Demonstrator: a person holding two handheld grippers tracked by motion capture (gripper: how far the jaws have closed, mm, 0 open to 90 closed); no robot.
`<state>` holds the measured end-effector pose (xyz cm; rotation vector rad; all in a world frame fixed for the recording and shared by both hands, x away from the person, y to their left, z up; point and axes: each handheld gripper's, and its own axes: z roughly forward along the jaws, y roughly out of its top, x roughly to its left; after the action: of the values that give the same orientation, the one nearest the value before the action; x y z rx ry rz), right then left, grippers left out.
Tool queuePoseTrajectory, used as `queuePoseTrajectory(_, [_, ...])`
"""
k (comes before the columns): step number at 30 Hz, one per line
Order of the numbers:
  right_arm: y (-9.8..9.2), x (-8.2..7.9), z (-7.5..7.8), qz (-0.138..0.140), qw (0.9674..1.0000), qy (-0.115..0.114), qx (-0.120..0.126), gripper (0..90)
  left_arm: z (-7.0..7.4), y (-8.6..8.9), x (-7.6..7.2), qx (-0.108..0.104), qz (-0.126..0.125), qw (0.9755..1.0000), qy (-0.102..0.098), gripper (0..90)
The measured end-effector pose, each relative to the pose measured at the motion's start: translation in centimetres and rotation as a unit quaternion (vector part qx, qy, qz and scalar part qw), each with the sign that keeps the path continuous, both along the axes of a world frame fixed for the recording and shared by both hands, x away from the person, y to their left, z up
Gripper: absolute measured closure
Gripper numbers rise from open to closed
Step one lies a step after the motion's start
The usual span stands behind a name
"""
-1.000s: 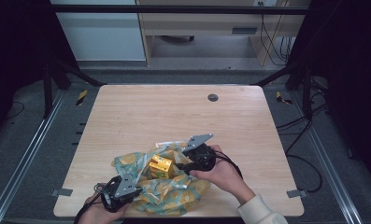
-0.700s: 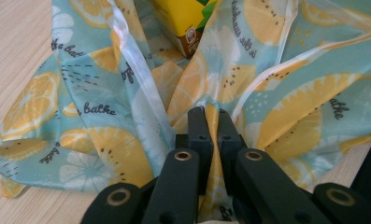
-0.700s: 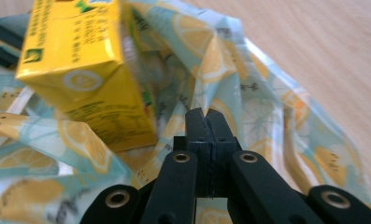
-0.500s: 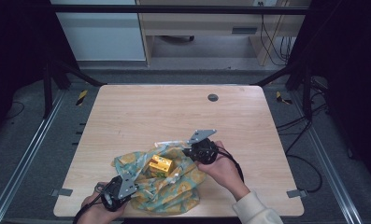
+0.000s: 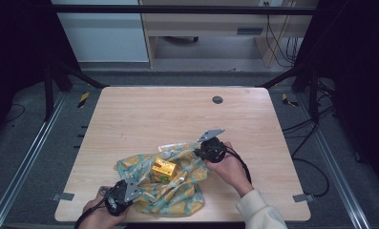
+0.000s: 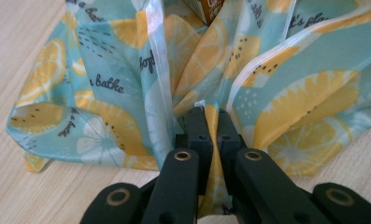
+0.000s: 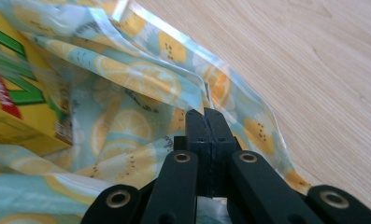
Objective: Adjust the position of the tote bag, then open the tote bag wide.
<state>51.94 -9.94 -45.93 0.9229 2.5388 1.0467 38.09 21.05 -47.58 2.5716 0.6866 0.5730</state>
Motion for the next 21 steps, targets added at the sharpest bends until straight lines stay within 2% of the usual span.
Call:
queuePoseTrajectory(4, [-0.1,0.7,-0.6,-0.008,0.9999,0.004,-0.012,90.0,-0.1,0.1,0.0,0.001,0.001,1.0000,0.009,89.2])
queuePoseTrajectory(11, [0.3,1.9,-1.2,-0.022,0.9992,0.010,-0.033,90.0,0.0,0.2,0.0,0.000,0.002,0.9999,0.011,89.3])
queuePoseTrajectory(16, [0.4,2.3,-1.4,-0.036,0.9988,0.008,-0.033,90.0,0.1,0.3,-0.1,-0.006,0.003,0.9999,0.013,89.5])
queuePoseTrajectory(21, [0.4,2.5,-1.6,-0.033,0.9987,0.002,-0.039,90.0,0.2,0.4,-0.1,-0.006,0.003,0.9999,0.016,89.5])
